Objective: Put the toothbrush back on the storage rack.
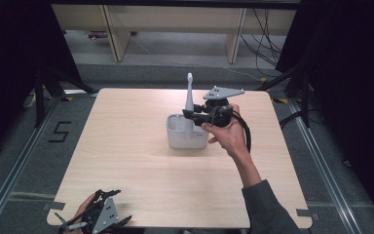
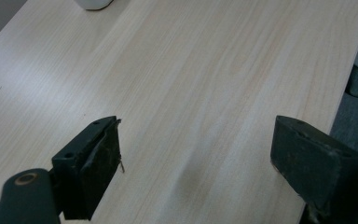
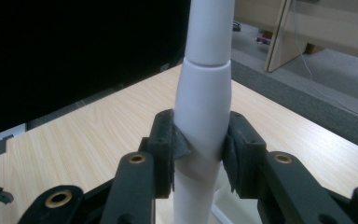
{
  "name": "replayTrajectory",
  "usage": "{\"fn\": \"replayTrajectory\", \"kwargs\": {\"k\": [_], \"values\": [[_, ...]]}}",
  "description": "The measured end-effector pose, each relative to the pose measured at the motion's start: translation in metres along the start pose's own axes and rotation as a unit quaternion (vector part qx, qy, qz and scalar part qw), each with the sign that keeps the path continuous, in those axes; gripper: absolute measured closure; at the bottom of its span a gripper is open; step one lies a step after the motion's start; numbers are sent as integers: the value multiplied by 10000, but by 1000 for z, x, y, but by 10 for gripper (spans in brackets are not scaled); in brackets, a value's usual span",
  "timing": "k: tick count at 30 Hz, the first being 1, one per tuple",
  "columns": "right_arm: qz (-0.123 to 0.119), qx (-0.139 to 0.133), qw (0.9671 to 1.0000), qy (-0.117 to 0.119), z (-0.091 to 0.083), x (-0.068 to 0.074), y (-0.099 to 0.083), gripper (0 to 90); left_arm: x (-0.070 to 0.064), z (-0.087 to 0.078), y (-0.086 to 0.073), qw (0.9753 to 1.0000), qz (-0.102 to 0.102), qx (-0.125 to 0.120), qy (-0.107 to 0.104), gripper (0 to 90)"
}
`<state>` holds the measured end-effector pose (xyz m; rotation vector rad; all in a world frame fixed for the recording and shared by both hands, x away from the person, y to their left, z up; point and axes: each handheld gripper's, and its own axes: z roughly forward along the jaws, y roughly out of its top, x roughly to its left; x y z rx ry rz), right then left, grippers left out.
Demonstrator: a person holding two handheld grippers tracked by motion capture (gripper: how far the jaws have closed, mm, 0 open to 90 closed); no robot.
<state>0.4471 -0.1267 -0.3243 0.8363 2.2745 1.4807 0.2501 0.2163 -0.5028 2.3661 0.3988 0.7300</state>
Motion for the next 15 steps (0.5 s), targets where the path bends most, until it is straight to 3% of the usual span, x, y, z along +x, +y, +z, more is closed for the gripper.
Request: {"fn": "replayTrajectory", "kwargs": {"k": [15], "values": [[154,129,9994,-283,19,-19,9,670,0,0,0,10000,14,9,11,154]]}}
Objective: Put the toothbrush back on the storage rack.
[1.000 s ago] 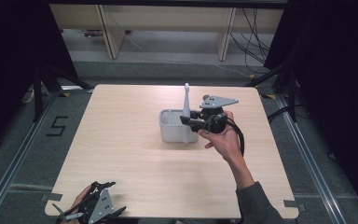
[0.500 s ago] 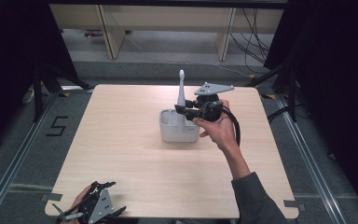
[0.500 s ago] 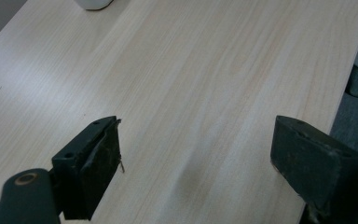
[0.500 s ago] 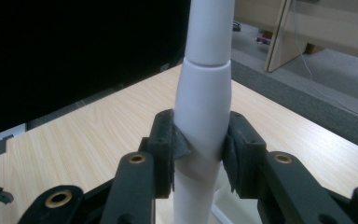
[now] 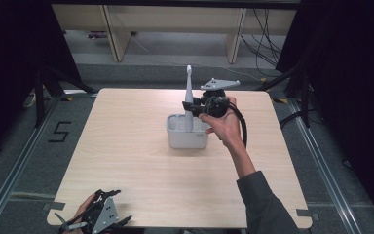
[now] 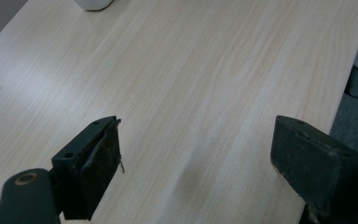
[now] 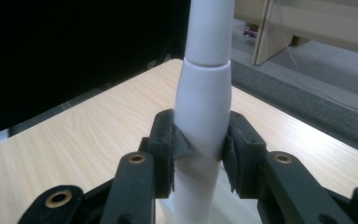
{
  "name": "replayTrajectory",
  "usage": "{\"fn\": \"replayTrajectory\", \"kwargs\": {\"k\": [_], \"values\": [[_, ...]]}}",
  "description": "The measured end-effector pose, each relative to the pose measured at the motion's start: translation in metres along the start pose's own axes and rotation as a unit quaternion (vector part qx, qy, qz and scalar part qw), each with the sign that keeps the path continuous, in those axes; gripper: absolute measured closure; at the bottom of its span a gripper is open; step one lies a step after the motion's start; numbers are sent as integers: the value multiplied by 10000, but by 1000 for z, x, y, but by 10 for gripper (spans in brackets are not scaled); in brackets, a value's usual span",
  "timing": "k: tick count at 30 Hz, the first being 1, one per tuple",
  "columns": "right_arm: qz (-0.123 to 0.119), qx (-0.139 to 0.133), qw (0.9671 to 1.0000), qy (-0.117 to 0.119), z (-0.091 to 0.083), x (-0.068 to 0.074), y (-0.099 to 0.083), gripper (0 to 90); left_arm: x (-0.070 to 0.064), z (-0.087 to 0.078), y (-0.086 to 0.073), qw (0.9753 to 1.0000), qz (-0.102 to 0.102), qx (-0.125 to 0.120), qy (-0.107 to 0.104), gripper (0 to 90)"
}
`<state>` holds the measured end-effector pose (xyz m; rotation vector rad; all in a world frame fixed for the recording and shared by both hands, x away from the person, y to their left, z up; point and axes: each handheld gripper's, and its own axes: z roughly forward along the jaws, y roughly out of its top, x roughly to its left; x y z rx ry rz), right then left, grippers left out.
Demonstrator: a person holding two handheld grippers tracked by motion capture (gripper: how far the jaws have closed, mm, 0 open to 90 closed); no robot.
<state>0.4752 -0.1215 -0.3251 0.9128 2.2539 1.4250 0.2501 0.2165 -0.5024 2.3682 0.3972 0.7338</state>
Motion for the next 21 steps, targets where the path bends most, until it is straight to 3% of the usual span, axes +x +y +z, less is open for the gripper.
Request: {"fn": "replayTrajectory", "kwargs": {"k": [5,12,16,17,18,21], "values": [[110,21,9999,-62,9,-7,0,670,-1,1,0,10000,-26,-30,-4,154],[65,55,9998,-171,29,-15,-3,670,-1,1,0,10000,-33,-56,19,154],[12,125,9995,-294,38,-17,-7,670,0,0,0,10000,-21,-52,-28,154],[161,175,9995,-212,41,-17,-8,670,0,0,0,10000,-25,-55,-30,154],[49,209,9993,-298,42,-19,-9,670,0,0,0,10000,-26,-56,-28,154],[140,297,9990,-294,51,-19,-15,670,0,0,0,10000,-10,-46,-23,154]]}}
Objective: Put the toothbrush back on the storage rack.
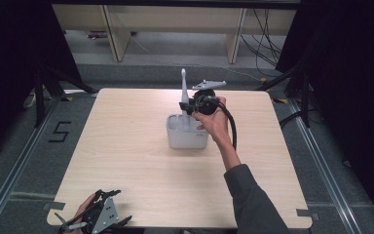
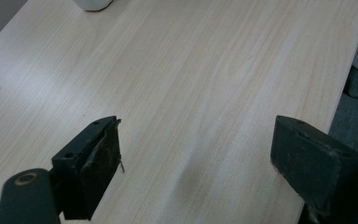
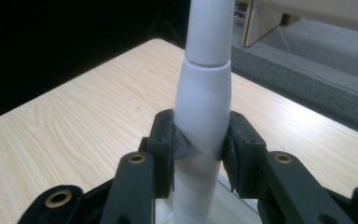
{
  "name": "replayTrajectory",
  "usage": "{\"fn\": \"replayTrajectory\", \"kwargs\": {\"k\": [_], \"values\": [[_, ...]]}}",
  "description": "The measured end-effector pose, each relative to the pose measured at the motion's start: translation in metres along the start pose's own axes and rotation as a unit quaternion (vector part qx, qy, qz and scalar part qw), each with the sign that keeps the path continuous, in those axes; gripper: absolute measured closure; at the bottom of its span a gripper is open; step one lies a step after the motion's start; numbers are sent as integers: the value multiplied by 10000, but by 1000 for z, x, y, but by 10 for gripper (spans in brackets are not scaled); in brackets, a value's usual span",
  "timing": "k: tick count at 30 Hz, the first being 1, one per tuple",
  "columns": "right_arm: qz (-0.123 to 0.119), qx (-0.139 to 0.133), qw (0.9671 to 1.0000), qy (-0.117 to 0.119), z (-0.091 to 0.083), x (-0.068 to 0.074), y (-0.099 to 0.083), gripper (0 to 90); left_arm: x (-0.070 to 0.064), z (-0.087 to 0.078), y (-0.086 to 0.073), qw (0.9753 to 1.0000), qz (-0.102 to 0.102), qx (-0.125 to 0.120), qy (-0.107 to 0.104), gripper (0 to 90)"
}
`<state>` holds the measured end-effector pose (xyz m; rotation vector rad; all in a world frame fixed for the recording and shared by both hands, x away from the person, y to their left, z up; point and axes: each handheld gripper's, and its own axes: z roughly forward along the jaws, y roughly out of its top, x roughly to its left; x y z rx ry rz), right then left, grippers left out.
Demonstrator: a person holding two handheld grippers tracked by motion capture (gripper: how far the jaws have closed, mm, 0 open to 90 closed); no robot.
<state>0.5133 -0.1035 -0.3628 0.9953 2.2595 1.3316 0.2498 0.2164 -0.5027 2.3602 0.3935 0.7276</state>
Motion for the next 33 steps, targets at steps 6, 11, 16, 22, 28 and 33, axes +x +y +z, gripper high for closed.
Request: {"fn": "replayTrajectory", "kwargs": {"k": [6,11,16,22,28,33], "values": [[-153,194,9997,-67,9,0,-4,670,0,0,0,10000,5,4,6,154],[-151,375,9991,-96,15,2,-8,670,0,0,0,10000,9,4,9,154],[-185,496,9985,-125,26,1,-18,670,0,0,0,10000,-12,12,6,154],[-149,741,9970,-161,31,1,-23,669,0,0,0,10000,44,69,3,154],[-144,798,9965,-191,36,4,-26,669,0,0,0,10000,-30,-31,22,154],[-183,839,9961,-206,39,4,-28,669,0,0,0,10000,15,12,-15,154]]}}
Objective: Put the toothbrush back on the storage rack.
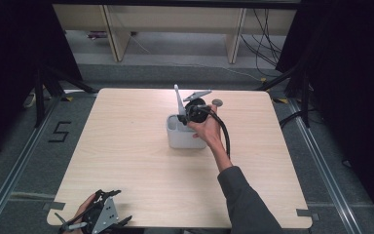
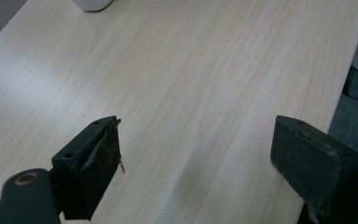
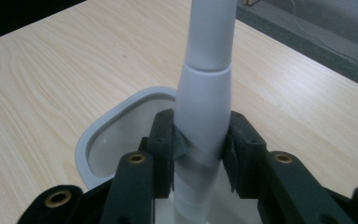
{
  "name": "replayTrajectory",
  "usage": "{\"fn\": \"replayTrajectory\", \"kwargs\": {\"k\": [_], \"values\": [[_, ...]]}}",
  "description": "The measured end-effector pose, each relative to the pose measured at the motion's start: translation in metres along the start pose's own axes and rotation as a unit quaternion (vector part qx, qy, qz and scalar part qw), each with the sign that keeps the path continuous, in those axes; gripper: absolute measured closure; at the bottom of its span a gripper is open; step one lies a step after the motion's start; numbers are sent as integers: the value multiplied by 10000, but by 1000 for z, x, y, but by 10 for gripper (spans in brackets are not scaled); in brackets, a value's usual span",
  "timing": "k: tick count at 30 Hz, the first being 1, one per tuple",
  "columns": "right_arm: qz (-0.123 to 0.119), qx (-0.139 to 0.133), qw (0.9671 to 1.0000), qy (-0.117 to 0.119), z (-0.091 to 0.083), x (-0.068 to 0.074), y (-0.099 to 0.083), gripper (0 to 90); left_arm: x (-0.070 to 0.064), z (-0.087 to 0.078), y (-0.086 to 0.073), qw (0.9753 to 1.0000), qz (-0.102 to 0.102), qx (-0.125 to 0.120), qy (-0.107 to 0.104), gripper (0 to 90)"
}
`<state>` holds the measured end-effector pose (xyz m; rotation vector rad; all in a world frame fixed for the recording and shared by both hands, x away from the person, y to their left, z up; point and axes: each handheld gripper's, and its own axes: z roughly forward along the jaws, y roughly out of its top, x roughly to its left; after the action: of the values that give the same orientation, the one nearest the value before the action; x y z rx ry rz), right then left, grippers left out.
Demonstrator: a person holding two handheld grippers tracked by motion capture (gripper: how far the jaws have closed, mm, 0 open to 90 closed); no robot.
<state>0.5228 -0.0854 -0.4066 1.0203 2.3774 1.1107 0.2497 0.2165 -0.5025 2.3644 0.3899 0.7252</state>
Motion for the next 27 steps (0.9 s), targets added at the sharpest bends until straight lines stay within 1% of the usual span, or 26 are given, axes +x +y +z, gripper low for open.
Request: {"fn": "replayTrajectory", "kwargs": {"k": [1,2,3,4,5,6,7,8,9,10,11,12,13,14,15,16,17,18,19,20,21,24,25,26,27], "values": [[18,141,9999,52,-2,0,0,668,0,0,0,10000,-11,-10,17,154],[-1,189,9998,40,-1,0,0,668,0,1,0,10000,-47,-41,39,154],[-54,188,9998,21,1,1,-2,668,-1,1,0,10000,-64,-54,28,154],[-54,188,9998,21,1,1,-2,668,-1,1,0,10000,-64,-54,28,154],[-13,189,9998,53,2,1,-4,668,0,0,0,10000,21,18,3,154],[-13,189,9998,53,2,1,-4,668,0,0,0,10000,26,24,1,154],[-76,240,9997,46,2,0,-5,668,-1,1,0,10000,-53,-45,25,154],[-40,294,9995,52,1,1,-5,668,1,-1,0,10000,38,71,-28,154],[-27,325,9995,-3,2,0,-6,668,0,0,0,10000,-8,-13,11,154],[-27,325,9995,-3,2,0,-6,668,0,0,0,10000,-8,-13,11,154],[-151,287,9995,-12,4,-1,-7,668,0,0,0,10000,28,26,1,154],[-151,287,9995,-12,4,-1,-7,668,0,0,0,10000,28,26,1,154],[-210,366,9991,57,4,-2,-7,668,0,0,0,10000,31,28,1,154],[-109,377,9992,72,4,-1,-7,668,0,0,0,10000,37,32,1,154],[-66,423,9991,58,4,0,-8,668,0,0,0,10000,5,9,7,154],[-186,412,9990,51,6,-1,-8,667,0,0,0,10000,11,13,7,154],[-186,412,9990,51,6,-1,-8,667,0,0,0,10000,6,9,6,154],[-88,436,9990,73,6,-1,-8,667,0,0,0,10000,-2,0,4,154],[-167,401,9991,23,7,-2,-9,666,0,0,0,10000,-23,-20,20,154],[-95,402,9991,33,8,-2,-9,665,-1,1,0,10000,-53,-45,37,154],[-114,420,9990,70,7,-3,-9,663,0,0,0,10000,11,9,9,154],[-175,353,9992,59,7,-4,-9,651,0,0,0,10000,0,5,6,154],[-134,279,9995,94,8,-4,-9,630,0,0,0,10000,15,14,7,154],[-43,301,9995,75,7,-4,-8,609,1,0,0,10000,40,33,6,154],[-50,329,9994,64,6,-5,-8,601,0,0,0,10000,38,34,0,154]]}}
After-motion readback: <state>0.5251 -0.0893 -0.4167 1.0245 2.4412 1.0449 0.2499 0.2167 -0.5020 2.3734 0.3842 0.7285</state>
